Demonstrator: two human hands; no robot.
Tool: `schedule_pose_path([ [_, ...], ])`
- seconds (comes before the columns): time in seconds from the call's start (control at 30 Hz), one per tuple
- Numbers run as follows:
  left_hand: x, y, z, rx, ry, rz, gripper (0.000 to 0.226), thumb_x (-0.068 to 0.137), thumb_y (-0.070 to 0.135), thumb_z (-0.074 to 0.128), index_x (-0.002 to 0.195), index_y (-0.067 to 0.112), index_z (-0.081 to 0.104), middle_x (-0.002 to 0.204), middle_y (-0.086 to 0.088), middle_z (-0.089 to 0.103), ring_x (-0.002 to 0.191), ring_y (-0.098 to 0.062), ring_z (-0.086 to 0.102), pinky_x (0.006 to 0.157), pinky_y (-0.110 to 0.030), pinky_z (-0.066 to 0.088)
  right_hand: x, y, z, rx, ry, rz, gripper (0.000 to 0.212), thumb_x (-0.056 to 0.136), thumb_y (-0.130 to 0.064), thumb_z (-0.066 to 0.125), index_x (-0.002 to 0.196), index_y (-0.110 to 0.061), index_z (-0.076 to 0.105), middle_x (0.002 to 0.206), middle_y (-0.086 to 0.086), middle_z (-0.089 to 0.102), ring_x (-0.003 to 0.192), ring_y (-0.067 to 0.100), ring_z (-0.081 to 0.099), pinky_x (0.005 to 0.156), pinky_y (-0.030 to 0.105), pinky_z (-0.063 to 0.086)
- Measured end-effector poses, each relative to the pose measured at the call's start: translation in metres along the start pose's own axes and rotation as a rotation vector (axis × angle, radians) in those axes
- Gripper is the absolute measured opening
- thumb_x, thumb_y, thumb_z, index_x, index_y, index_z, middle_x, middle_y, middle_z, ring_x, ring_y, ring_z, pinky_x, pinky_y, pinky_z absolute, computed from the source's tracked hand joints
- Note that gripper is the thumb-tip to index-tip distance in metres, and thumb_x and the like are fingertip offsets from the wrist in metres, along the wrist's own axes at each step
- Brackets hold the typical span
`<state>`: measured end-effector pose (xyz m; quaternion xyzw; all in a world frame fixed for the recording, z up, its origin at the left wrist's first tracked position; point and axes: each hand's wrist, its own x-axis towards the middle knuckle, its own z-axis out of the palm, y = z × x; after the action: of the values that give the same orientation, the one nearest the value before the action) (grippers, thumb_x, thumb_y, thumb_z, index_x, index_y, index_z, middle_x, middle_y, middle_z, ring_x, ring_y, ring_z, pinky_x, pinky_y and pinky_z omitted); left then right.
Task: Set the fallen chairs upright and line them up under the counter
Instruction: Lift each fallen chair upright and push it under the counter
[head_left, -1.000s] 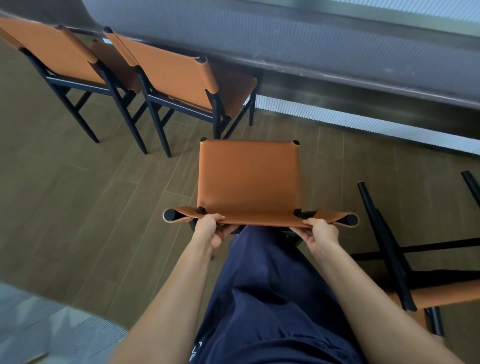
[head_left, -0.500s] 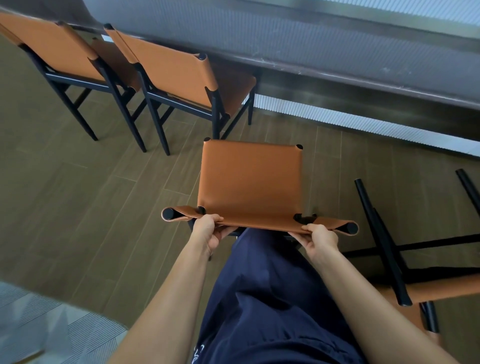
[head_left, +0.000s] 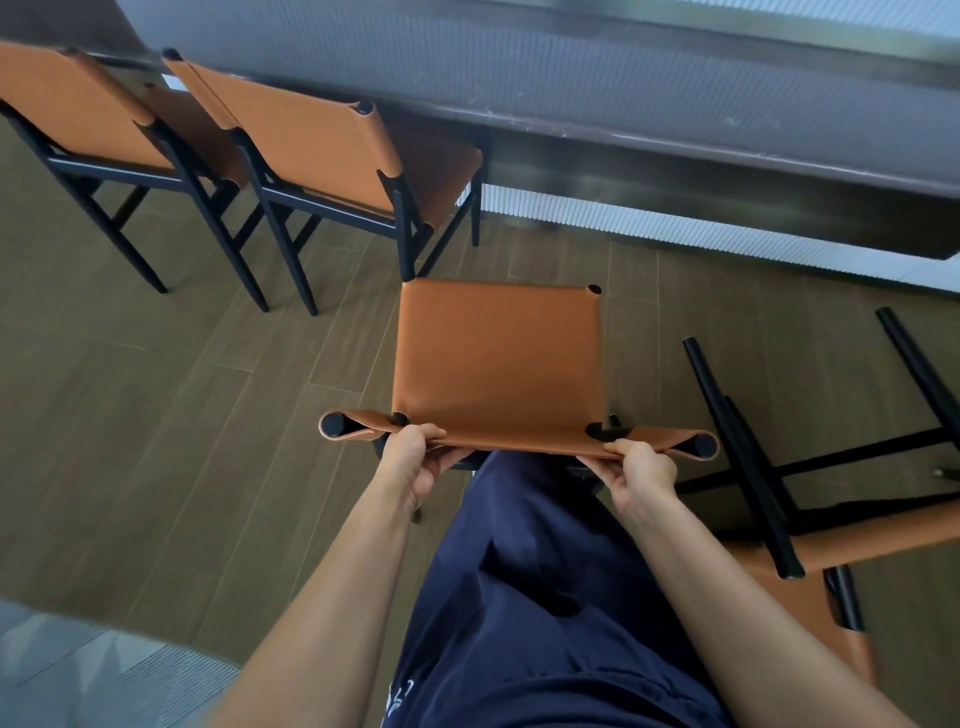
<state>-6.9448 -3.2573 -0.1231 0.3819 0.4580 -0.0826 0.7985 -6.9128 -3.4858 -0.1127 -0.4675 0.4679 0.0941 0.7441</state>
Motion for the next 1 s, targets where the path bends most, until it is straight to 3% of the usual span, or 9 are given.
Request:
schedule_pose_path([
  [0.2, 0.008, 0.011, 0.007, 0.014, -0.005, -0.026, 0.028, 0.09, -0.014, 0.036, 0.115, -0.007, 0.046, 0.091, -0.021, 0.06, 0.082, -0.034, 0.062, 0.067, -0.045, 0.052, 0.006, -0.004, 0.008, 0.007, 0.018, 0.016, 0.019, 0.086, 0.02, 0.048, 0.089, 0.001, 0.051, 0.092, 0.023, 0.061, 0.081, 0.036, 0.065, 0.049, 0.039, 0.056],
  [0.33, 0.013, 0.019, 0.012, -0.035, -0.001, -0.033, 0.028, 0.091, -0.012, 0.041, 0.117, -0.007, 0.047, 0.106, -0.027, 0.059, 0.091, -0.039, 0.062, 0.062, -0.047, 0.057, 0.01, -0.01, 0.012, -0.023, -0.003, 0.079, 0.01, 0.091, 0.011, 0.053, 0.094, 0.002, 0.055, 0.099, 0.026, 0.065, 0.08, 0.037, 0.068, 0.051, 0.038, 0.059],
  [0.43, 0.014, 0.019, 0.015, -0.041, 0.009, -0.03, 0.03, 0.093, 0.0, 0.052, 0.122, -0.009, 0.049, 0.115, -0.028, 0.061, 0.103, -0.041, 0.062, 0.069, -0.048, 0.059, 0.009, -0.012, 0.015, -0.08, -0.121, 0.172, 0.005, 0.094, 0.002, 0.057, 0.099, 0.0, 0.057, 0.103, 0.029, 0.06, 0.082, 0.039, 0.066, 0.06, 0.047, 0.058],
  [0.53, 0.017, 0.018, 0.018, -0.021, 0.016, -0.056, 0.043, 0.093, 0.014, 0.06, 0.129, -0.004, 0.048, 0.122, -0.03, 0.059, 0.103, -0.044, 0.064, 0.074, -0.048, 0.057, 0.011, -0.013, 0.022, -0.01, -0.174, 0.196, 0.011, 0.091, 0.01, 0.053, 0.099, 0.002, 0.055, 0.109, 0.029, 0.057, 0.086, 0.043, 0.064, 0.063, 0.055, 0.059],
  [0.63, 0.019, 0.02, 0.02, -0.018, 0.05, -0.055, 0.044, 0.092, 0.016, 0.062, 0.129, -0.003, 0.049, 0.121, -0.03, 0.06, 0.091, -0.042, 0.066, 0.073, -0.047, 0.058, 0.014, -0.015, 0.026, 0.079, -0.189, 0.181, 0.012, 0.092, 0.014, 0.047, 0.099, 0.005, 0.052, 0.108, 0.03, 0.059, 0.093, 0.044, 0.063, 0.057, 0.052, 0.06],
  [0.8, 0.021, 0.03, 0.029, -0.058, 0.062, -0.025, 0.043, 0.088, 0.015, 0.068, 0.123, -0.003, 0.052, 0.111, -0.027, 0.065, 0.098, -0.041, 0.067, 0.057, -0.042, 0.061, 0.014, -0.026, 0.038, 0.116, -0.189, 0.169, 0.015, 0.096, 0.01, 0.044, 0.111, 0.009, 0.049, 0.106, 0.03, 0.056, 0.097, 0.047, 0.06, 0.072, 0.059, 0.052],
  [1.0, 0.031, 0.061, 0.052, -0.052, 0.038, -0.031, 0.036, 0.088, -0.001, 0.055, 0.122, -0.011, 0.048, 0.098, -0.027, 0.065, 0.091, -0.044, 0.066, 0.067, -0.045, 0.06, 0.016, -0.056, 0.065, 0.114, -0.171, 0.15, 0.013, 0.094, 0.014, 0.042, 0.101, 0.008, 0.051, 0.109, 0.031, 0.052, 0.091, 0.049, 0.058, 0.078, 0.06, 0.053],
])
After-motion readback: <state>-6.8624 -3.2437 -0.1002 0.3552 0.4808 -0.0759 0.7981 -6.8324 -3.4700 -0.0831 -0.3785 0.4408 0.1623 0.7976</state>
